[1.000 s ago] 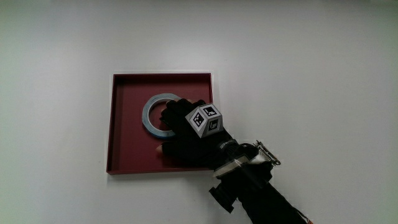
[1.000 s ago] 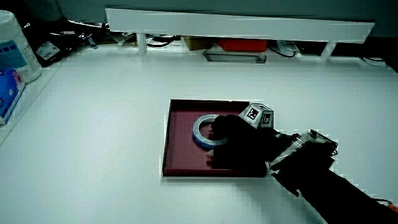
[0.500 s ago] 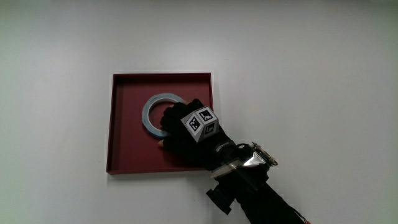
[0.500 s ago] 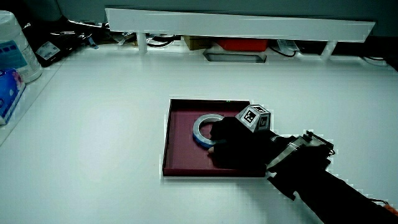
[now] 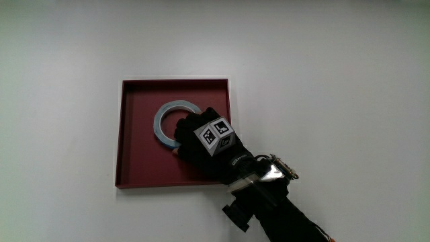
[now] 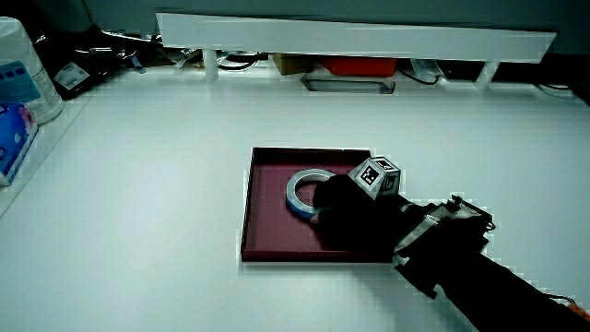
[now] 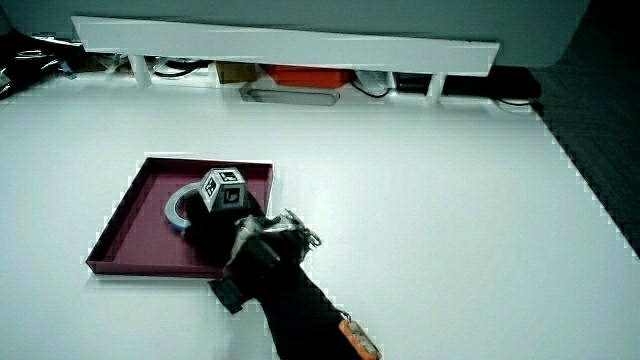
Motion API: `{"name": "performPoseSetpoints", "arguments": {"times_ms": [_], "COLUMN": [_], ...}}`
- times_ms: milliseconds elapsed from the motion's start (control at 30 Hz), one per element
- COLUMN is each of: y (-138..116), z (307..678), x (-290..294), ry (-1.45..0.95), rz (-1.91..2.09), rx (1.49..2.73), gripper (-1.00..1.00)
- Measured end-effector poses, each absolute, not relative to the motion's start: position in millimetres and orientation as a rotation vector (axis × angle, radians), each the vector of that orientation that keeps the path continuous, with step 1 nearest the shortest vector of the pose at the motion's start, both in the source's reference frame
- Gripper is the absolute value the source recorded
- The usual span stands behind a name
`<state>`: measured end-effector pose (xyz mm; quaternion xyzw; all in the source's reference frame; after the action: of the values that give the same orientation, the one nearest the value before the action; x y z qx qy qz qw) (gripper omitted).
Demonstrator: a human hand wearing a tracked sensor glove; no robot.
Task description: Pick blue tape
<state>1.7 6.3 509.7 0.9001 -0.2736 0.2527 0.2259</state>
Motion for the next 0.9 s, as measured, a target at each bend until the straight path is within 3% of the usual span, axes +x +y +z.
{"name": "performPoseSetpoints", "arguments": {"times_ms": [433,900], "y": [5,-5], "z": [491,422], "x": [7,35], "ry": [-0.766,-0.833], "rz": [0.733,0.767], "rx": [2.516,2.600], "gripper": [1.00,1.00]}}
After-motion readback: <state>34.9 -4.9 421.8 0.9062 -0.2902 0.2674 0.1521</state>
